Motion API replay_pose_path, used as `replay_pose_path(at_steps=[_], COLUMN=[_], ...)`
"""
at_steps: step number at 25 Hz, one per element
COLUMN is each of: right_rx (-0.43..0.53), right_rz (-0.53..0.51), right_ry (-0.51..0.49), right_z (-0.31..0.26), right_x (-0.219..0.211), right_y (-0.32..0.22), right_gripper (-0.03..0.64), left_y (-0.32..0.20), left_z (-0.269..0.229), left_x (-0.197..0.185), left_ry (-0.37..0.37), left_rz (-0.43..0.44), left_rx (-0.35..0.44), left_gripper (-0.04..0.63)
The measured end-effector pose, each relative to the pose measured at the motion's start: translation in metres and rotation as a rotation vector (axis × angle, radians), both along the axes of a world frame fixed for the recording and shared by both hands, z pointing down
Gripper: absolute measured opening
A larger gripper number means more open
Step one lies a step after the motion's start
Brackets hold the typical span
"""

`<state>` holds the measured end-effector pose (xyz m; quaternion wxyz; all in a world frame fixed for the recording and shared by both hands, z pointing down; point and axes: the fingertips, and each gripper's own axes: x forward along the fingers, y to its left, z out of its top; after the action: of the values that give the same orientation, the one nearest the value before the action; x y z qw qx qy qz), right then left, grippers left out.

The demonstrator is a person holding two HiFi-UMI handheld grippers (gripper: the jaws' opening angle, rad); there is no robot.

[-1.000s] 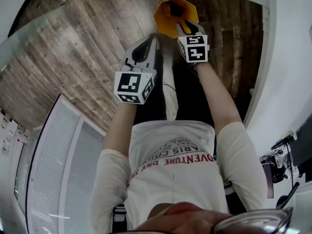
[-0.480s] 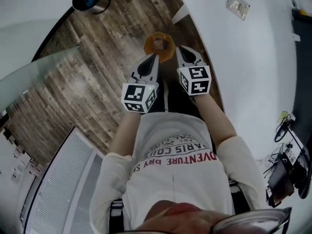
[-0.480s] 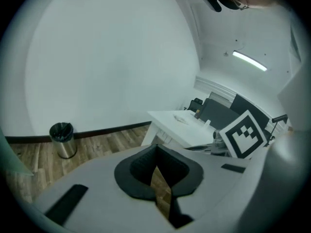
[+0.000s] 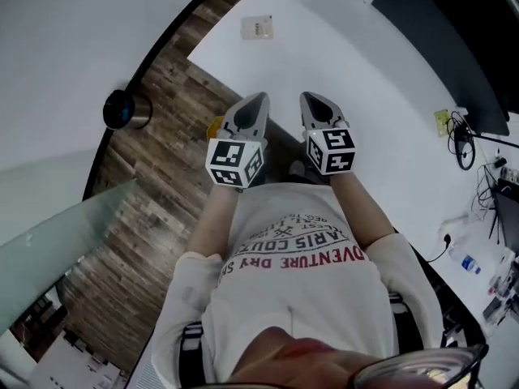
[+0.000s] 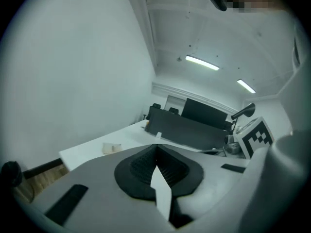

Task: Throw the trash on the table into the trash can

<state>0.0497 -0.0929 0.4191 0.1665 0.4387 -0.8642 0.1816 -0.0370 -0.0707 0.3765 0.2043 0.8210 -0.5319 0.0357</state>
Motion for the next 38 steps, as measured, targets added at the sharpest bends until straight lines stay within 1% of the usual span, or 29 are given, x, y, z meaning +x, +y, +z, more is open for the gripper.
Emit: replay_pose_path(at_steps=[3, 5, 9, 12, 15, 17, 20, 22, 24, 29, 33, 38], right_rx=[0.04, 0.055, 0.103, 0.144, 0.169, 0.177, 0.174, 0.171, 0.168, 0.153, 0.132, 0.115], right_rz=[0.139, 0.223, 0.409, 0.52, 0.605, 0.647, 0.68, 0.686, 0.684, 0.666, 0.663, 0.647], right_ry=[-0.007, -0.024, -0.031, -0.026, -0.029, -0.035, -0.042, -0.048, -0.057, -0.096, -0.111, -0.093], right_z=[-0.023, -0.034, -0.05, -0.062, -0.07, -0.071, -0.067, -0.066, -0.065, -0.062, -0.054, -0.049], right_x=[0.082, 0.133, 0.224, 0.279, 0.324, 0.348, 0.368, 0.376, 0.382, 0.387, 0.394, 0.399], right_y=[0.003, 0.011, 0.035, 0.055, 0.074, 0.085, 0.096, 0.099, 0.098, 0.088, 0.083, 0.082], right_gripper=[0.026, 0.026, 0.026, 0.026, 0.026, 0.026, 0.026, 0.026, 0.026, 0.026, 0.026, 0.026], left_y=[-0.013, -0.015, -0.01, 0.0, 0.013, 0.02, 0.029, 0.031, 0.03, 0.021, 0.017, 0.016], left_z=[-0.026, -0.039, -0.06, -0.067, -0.073, -0.077, -0.08, -0.083, -0.084, -0.08, -0.075, -0.069], left_x=[0.067, 0.112, 0.199, 0.252, 0.294, 0.316, 0.335, 0.343, 0.349, 0.351, 0.355, 0.356], left_ry=[0.009, 0.027, 0.06, 0.047, 0.026, 0.017, 0.013, 0.029, 0.028, 0.027, -0.021, -0.033], left_rz=[0.115, 0.189, 0.365, 0.472, 0.548, 0.584, 0.616, 0.628, 0.631, 0.592, 0.591, 0.571], left_rx=[0.05, 0.075, 0.114, 0.135, 0.163, 0.183, 0.2, 0.199, 0.202, 0.187, 0.192, 0.169], left_gripper=[0.023, 0.023, 0.023, 0.023, 0.023, 0.023, 0.023, 0.023, 0.022, 0.023, 0.023, 0.023])
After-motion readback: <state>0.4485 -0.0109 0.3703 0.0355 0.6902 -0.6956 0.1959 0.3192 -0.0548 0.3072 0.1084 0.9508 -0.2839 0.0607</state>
